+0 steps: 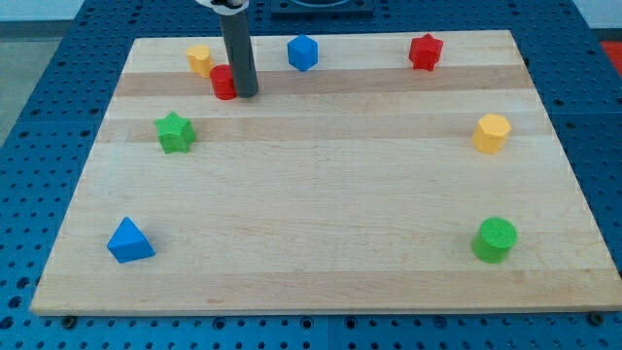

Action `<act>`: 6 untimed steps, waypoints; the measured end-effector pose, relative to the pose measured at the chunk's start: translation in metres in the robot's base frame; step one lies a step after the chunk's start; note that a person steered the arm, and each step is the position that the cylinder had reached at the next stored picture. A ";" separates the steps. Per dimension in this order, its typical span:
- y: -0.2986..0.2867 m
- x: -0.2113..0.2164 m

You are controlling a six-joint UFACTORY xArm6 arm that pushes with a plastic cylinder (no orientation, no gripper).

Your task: Move the green circle towards top left

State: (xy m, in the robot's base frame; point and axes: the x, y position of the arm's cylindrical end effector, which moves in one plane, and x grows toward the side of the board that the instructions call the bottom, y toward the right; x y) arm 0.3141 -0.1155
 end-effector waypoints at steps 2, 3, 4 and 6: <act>-0.098 -0.002; -0.149 -0.041; -0.154 -0.087; -0.061 -0.060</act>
